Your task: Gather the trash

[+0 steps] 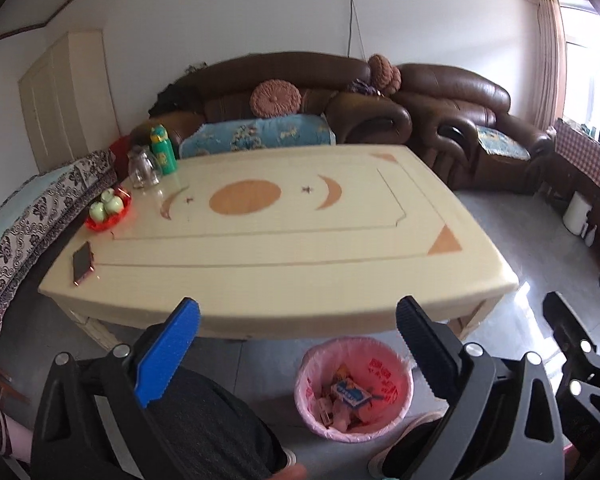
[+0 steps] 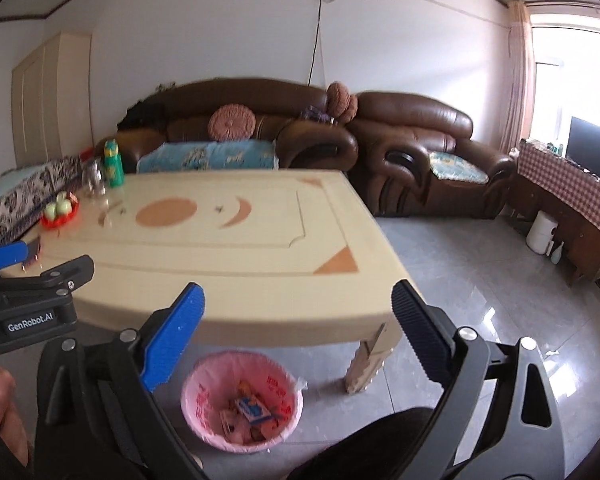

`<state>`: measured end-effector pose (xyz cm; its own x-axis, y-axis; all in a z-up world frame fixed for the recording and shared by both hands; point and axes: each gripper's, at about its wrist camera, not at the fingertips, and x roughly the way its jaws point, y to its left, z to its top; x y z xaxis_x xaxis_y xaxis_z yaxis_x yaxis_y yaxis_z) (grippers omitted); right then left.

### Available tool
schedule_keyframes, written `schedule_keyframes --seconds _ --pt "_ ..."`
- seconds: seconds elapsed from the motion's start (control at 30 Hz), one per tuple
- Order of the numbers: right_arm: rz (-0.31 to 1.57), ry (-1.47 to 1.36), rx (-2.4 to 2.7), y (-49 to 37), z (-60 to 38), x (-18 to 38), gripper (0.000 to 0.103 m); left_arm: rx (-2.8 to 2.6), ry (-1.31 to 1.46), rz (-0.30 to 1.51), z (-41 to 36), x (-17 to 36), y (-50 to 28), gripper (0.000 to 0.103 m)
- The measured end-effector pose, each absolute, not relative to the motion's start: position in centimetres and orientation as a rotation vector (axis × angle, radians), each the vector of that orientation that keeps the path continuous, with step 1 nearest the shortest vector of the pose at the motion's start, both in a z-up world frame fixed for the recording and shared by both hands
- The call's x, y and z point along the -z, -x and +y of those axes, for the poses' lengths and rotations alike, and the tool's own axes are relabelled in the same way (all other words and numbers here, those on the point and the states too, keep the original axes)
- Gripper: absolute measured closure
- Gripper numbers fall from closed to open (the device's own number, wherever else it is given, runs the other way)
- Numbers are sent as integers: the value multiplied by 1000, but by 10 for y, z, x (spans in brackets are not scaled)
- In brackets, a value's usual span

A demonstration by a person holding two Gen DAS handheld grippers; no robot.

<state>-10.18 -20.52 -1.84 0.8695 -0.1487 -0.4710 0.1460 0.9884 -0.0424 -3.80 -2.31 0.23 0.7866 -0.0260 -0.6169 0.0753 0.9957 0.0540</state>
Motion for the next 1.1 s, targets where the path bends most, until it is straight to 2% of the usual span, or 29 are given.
schedule_keyframes --seconds 0.33,1.1 --pt "410 18 166 120 -204 -11 6 48 -54 601 -29 -30 47 7" --pt "419 20 179 114 -203 -14 6 35 -54 625 -28 -21 45 7"
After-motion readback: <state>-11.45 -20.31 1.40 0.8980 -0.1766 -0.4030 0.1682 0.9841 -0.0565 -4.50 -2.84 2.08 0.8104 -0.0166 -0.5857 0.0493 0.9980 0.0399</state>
